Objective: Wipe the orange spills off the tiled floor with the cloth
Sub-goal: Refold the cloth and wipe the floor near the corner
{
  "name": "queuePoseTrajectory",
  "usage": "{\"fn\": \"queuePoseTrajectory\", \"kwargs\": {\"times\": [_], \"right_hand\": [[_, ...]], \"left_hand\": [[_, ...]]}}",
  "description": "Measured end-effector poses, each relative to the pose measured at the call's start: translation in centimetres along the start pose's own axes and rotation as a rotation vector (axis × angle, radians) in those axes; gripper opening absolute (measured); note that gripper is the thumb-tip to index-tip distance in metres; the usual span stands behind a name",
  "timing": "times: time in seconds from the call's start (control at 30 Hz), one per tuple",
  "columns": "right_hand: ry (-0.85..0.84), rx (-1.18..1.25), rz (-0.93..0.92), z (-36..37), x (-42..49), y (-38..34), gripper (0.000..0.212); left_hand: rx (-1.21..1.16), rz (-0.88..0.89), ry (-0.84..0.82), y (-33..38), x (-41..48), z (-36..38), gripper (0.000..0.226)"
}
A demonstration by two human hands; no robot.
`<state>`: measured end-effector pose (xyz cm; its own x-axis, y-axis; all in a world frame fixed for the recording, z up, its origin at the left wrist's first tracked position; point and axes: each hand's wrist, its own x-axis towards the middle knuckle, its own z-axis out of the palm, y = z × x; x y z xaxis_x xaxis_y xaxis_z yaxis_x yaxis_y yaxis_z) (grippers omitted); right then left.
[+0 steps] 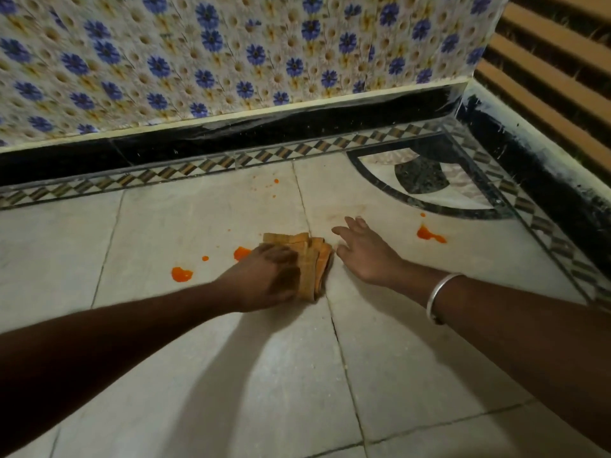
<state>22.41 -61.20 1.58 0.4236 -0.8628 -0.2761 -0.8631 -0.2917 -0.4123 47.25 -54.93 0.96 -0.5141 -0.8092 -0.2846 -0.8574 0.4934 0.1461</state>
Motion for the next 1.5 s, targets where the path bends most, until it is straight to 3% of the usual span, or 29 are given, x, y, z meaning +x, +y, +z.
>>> {"fn": "queuePoseTrajectory", "kwargs": {"times": [0.1,0.17,0.27,0.47,0.63,0.77,0.9,1.0,1.1,1.23,1.37,1.5], "right_hand": [[0.003,-0.100,-0.004,2.3,0.2,1.1,0.057],[0.026,-0.147,0.013,3.4,0.4,1.5,0.059],[0.050,-0.171,0.061,4.8,0.6,1.4,0.062],[0.208,-0.196,0.093,9.2,0.3,0.8,0.074],[0.276,-0.245,0.086,9.9,0.1,1.2,0.072],[0.302,-0.296,0.096,10.2,0.2,0.9,0.068],[0.315,-0.313,0.054,10.1,0.2,0.5,0.069],[0.316,-0.296,0.072,9.9,0.0,1.0,0.068],[0.325,-0.292,0.084,10.0,0.1,0.7,0.068],[0.324,-0.285,0.093,10.2,-0.1,0.5,0.067],[0.325,-0.292,0.076,9.9,-0.2,0.5,0.068],[0.343,-0.251,0.093,9.8,-0.4,0.5,0.066]], "left_hand": [[-0.100,-0.091,0.139,-0.1,0.8,0.4,0.090],[-0.114,-0.145,0.144,0.7,2.3,1.2,0.093],[-0.072,-0.214,0.069,2.0,4.7,3.4,0.091],[-0.009,-0.234,0.147,-1.1,6.2,4.2,0.068],[-0.070,-0.423,0.197,0.1,3.9,5.1,0.073],[-0.055,-0.361,0.163,6.2,2.5,6.3,0.079],[0.031,-0.235,0.194,2.0,4.9,5.3,0.067],[-0.003,-0.320,0.204,-1.2,4.2,5.0,0.067],[-0.053,-0.470,0.252,0.6,1.6,6.6,0.067],[-0.019,-0.394,0.252,5.9,1.0,8.1,0.068],[0.041,-0.247,0.162,2.7,4.3,5.4,0.071],[-0.021,-0.417,0.159,0.2,3.2,5.0,0.074]]}}
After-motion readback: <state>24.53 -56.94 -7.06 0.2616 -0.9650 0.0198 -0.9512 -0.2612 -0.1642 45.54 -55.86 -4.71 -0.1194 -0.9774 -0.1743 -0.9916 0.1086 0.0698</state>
